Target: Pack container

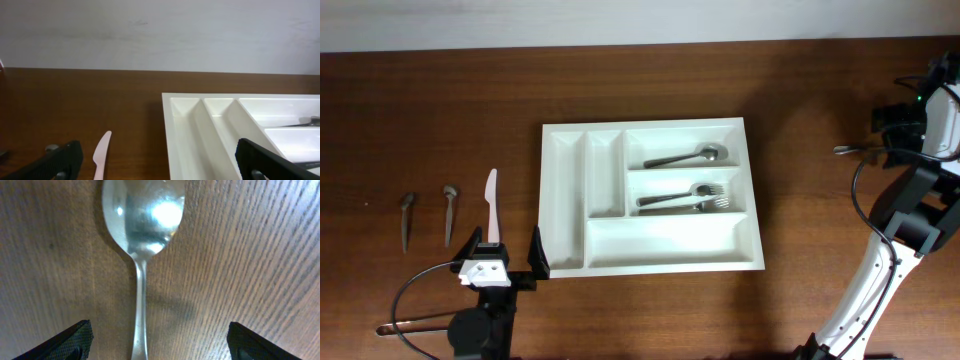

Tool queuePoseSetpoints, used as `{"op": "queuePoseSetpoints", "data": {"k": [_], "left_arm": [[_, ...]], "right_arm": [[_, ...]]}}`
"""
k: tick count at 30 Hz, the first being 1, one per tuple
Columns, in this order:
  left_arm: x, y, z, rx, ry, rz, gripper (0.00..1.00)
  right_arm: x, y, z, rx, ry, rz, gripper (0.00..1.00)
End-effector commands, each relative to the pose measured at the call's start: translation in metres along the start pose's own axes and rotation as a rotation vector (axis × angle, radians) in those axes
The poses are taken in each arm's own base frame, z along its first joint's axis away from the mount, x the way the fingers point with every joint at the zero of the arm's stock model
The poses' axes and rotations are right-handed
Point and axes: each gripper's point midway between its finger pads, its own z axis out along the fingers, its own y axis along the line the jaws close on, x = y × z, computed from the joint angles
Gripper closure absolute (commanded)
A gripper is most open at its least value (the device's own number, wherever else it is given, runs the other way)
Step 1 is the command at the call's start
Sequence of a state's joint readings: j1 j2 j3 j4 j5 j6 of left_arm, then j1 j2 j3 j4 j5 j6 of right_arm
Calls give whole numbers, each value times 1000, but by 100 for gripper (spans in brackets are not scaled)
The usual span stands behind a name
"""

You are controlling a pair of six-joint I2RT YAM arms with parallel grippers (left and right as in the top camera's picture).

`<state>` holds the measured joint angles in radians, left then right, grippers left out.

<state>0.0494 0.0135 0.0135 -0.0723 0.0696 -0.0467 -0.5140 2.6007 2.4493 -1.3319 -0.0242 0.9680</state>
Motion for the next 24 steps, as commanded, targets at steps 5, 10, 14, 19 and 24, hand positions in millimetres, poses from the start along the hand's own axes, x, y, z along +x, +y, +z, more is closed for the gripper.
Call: {"op": "queuePoseSetpoints", "data": {"k": [5, 10, 14, 19, 24], "left_arm": [[1, 3, 0, -16, 0, -7, 1], [1, 3, 0, -16, 0, -7, 1], [1, 3, 0, -16, 0, -7, 1], [1, 3, 0, -16, 0, -7, 1], [1, 3, 0, -16, 0, -7, 1]], "right_arm": [[2, 0, 9, 9, 7, 11, 14], [4, 0, 14, 9, 22, 12, 16], [3, 0, 14, 10, 21, 12, 18], [0, -3, 15, 27, 1, 11, 19], [3, -8, 25, 54, 16, 12, 19]]}}
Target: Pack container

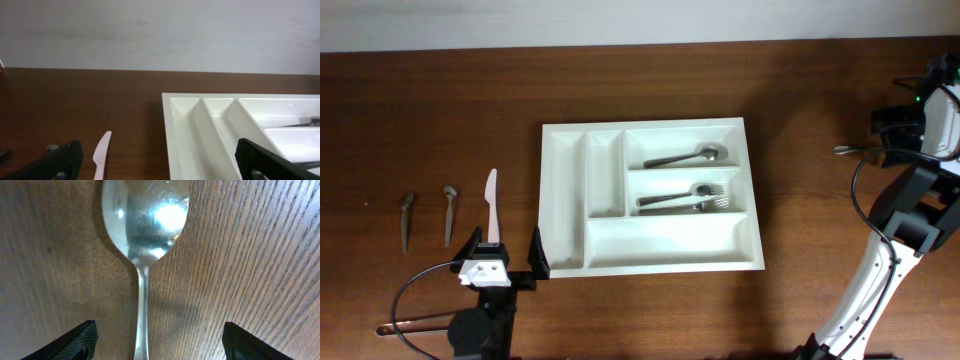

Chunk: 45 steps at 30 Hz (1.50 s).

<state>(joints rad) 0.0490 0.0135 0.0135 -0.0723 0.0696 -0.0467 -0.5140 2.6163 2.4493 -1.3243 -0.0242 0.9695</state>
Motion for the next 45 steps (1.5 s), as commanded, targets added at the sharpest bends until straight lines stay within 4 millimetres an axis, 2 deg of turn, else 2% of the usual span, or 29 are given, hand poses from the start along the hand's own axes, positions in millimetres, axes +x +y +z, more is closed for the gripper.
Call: {"op": "queuePoseSetpoints", "data": {"k": [1, 4, 16, 18, 22, 26, 30, 40, 45], "left_arm": [[1, 3, 0, -17, 0, -7, 1], [1, 3, 0, -17, 0, -7, 1], [1, 3, 0, -17, 0, -7, 1], [1, 3, 0, -17, 0, -7, 1], [1, 3, 0, -17, 0, -7, 1], [1, 3, 0, -17, 0, -7, 1], [1, 3, 0, -17, 0, -7, 1], [1, 3, 0, -17, 0, -7, 1], [1, 3, 0, -17, 0, -7, 1]], "right_arm": [[4, -8, 20, 51, 19, 10, 19], [6, -12, 26, 69, 31, 11, 19], [2, -16, 28, 94, 10, 2, 19], [2, -16, 28, 91, 9, 2, 26], [1, -14, 29, 84, 5, 3, 47], [-2, -9, 29, 65, -9, 3, 58], [-5, -6, 29, 51, -18, 6, 75], [-8, -1, 27, 30, -31, 6, 96], [-9, 9, 17, -9, -34, 5, 96]]}}
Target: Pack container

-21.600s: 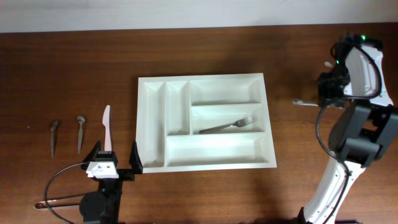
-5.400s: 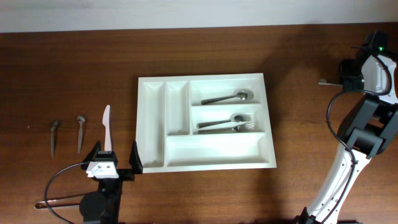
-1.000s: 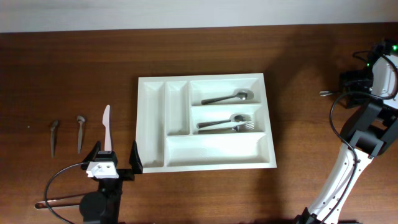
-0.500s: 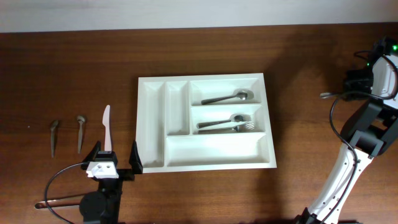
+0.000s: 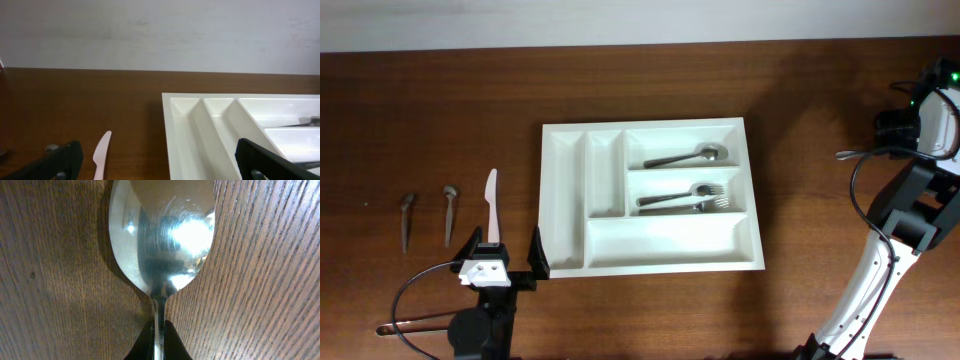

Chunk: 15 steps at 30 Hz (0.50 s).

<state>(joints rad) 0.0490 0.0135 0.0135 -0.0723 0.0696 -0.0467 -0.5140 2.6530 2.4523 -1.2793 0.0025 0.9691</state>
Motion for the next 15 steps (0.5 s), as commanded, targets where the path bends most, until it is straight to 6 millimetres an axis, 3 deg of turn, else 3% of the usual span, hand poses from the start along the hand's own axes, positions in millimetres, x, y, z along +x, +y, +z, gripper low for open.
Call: {"op": "queuePoseSetpoints", "data": {"k": [1, 10, 15], "left_arm": [[1, 3, 0, -17, 0, -7, 1], [1, 3, 0, -17, 0, -7, 1], [1, 3, 0, -17, 0, -7, 1]], "right_arm": [[-1, 10, -4, -33, -1, 5, 96], [8, 47, -66, -192, 5, -26, 96], [46, 62, -106, -249, 63, -71, 96]]}}
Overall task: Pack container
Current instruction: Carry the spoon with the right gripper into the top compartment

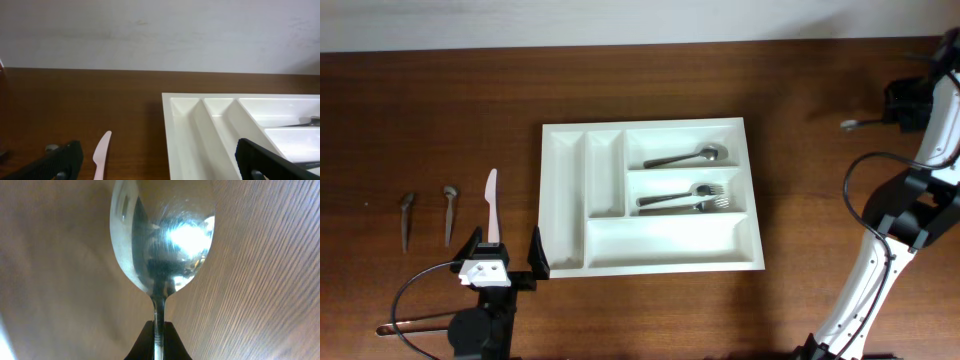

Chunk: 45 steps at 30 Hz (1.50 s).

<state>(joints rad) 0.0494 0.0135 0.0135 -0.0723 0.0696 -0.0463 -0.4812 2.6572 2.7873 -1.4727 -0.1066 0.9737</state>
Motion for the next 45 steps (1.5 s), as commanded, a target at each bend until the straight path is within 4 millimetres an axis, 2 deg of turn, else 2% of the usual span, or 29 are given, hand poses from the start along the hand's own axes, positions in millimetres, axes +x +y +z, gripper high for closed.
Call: {"op": "queuePoseSetpoints", "data": {"k": [1, 4, 12, 16, 18, 27, 30, 34, 40, 45], "left_arm": [[1, 3, 0, -16, 0, -7, 1], [1, 3, 0, -16, 0, -7, 1], [1, 3, 0, -16, 0, -7, 1], [1, 3, 0, -16, 0, -7, 1], [1, 3, 0, -16, 0, -7, 1], [1, 3, 0, -16, 0, -7, 1], [1, 3, 0, -16, 0, -7, 1], [1, 3, 0, -16, 0, -7, 1], [1, 3, 0, -16, 0, -7, 1], [1, 3, 0, -16, 0, -7, 1]], "right_arm": [[39, 30, -21, -82, 67, -31, 96], [78, 38, -33, -78, 141, 4, 96], [190, 68, -35, -63, 287, -42, 96], [244, 74, -36, -32, 318, -65, 96], [268, 70, -35, 8, 316, -58, 96], [345, 61, -34, 75, 252, -156, 96], [366, 58, -36, 89, 256, -108, 96], [379, 55, -35, 104, 239, -71, 94], [380, 45, -22, 166, 215, -36, 92], [379, 25, -2, 265, 208, -33, 92]]}}
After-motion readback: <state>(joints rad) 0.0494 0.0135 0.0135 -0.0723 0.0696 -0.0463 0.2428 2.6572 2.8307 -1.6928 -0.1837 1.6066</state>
